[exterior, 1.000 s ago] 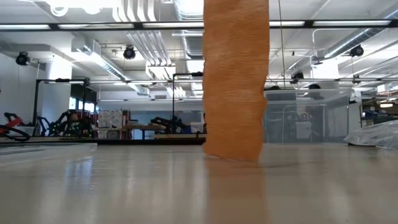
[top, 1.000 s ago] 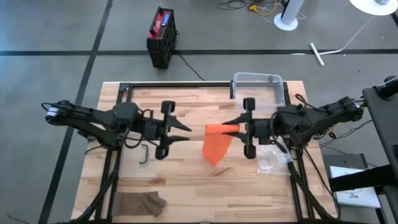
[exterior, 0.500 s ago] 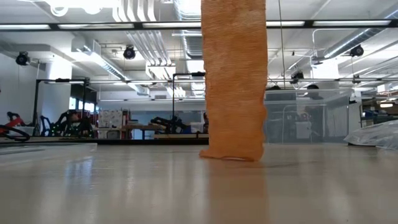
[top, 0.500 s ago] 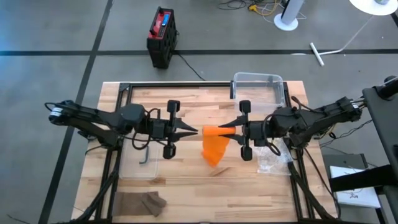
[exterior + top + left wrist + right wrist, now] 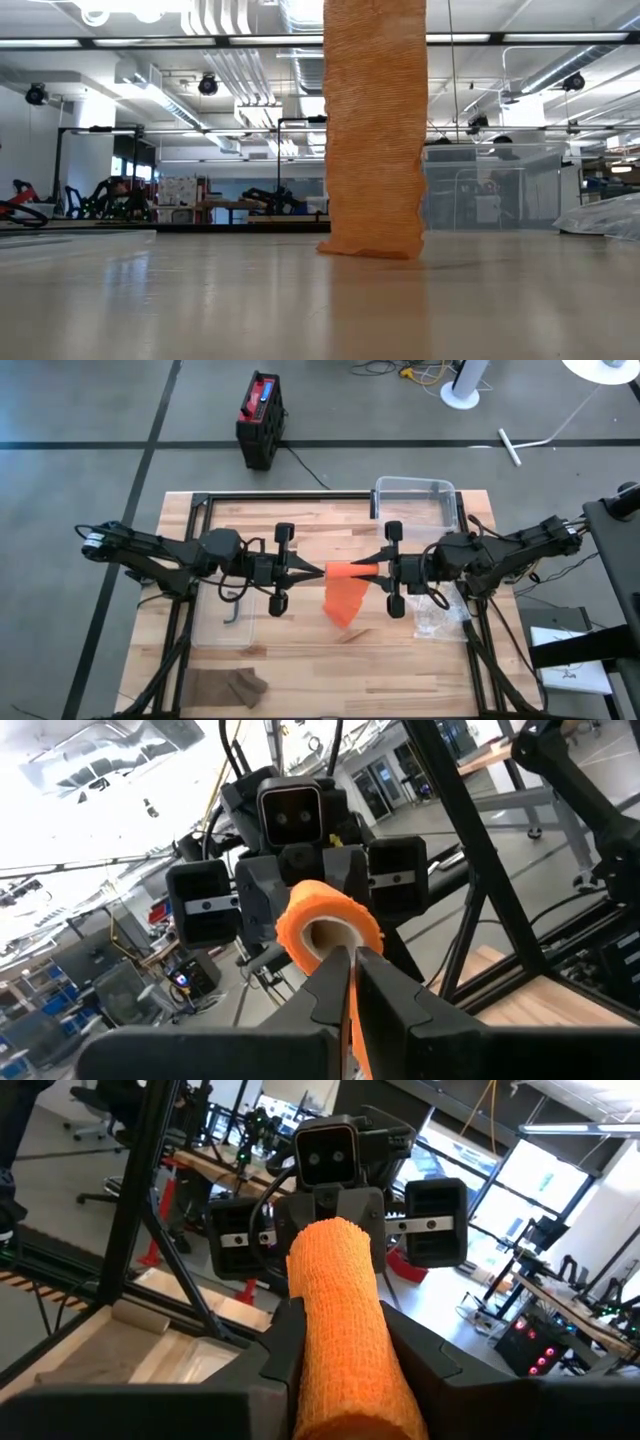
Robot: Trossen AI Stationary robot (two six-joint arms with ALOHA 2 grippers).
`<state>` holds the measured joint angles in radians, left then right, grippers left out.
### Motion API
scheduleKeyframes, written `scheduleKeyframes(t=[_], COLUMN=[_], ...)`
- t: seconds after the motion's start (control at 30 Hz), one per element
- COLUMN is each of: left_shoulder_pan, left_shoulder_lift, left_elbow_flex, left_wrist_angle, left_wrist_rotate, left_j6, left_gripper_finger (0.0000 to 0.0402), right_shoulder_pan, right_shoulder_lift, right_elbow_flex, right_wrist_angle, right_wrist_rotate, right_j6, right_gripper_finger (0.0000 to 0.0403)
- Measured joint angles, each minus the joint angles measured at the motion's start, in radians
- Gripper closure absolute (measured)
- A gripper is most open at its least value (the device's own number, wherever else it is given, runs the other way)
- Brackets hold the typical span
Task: Roll bandage
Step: Roll the orange bandage
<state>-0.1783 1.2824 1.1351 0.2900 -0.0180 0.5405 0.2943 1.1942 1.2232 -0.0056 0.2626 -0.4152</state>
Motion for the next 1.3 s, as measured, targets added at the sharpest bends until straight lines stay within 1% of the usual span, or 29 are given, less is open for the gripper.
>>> scheduleKeyframes(t=[0.17, 0.33, 0.63, 0.73, 0.8, 0.93, 1.3], left_shoulder_pan=[0.0, 0.007, 0.006, 0.006, 0.006, 0.01, 0.011], left_shoulder_lift=[0.005, 0.005, 0.005, 0.017, 0.025, 0.04, 0.032], left_elbow_flex=[0.0, 0.0, 0.0, 0.0, 0.0, 0.0, 0.0], left_wrist_angle=[0.009, 0.025, 0.023, 0.03, 0.035, 0.052, 0.029], left_wrist_rotate=[0.0, 0.0, -0.001, -0.001, -0.002, -0.052, -0.068], left_j6=[0.027, 0.011, -0.003, -0.005, -0.001, 0.0, 0.0], left_gripper_finger=[0.0391, 0.04, 0.04, 0.0398, 0.04, 0.0399, 0.04], right_shoulder_pan=[0.0, 0.0, 0.0, 0.0, 0.0, 0.0, 0.0], right_shoulder_lift=[0.0, 0.0, 0.0, 0.0, 0.0, -0.002, -0.005], right_elbow_flex=[0.0, 0.0, 0.0, 0.0, 0.0, 0.0, 0.0], right_wrist_angle=[-0.011, -0.017, -0.02, -0.02, -0.027, -0.034, -0.063], right_wrist_rotate=[0.0, 0.001, 0.005, 0.06, 0.069, 0.072, 0.067], right_j6=[0.0, -0.001, 0.004, 0.012, 0.012, 0.007, -0.003], right_gripper_finger=[0.0316, 0.0316, 0.0317, 0.0318, 0.0318, 0.0318, 0.0318])
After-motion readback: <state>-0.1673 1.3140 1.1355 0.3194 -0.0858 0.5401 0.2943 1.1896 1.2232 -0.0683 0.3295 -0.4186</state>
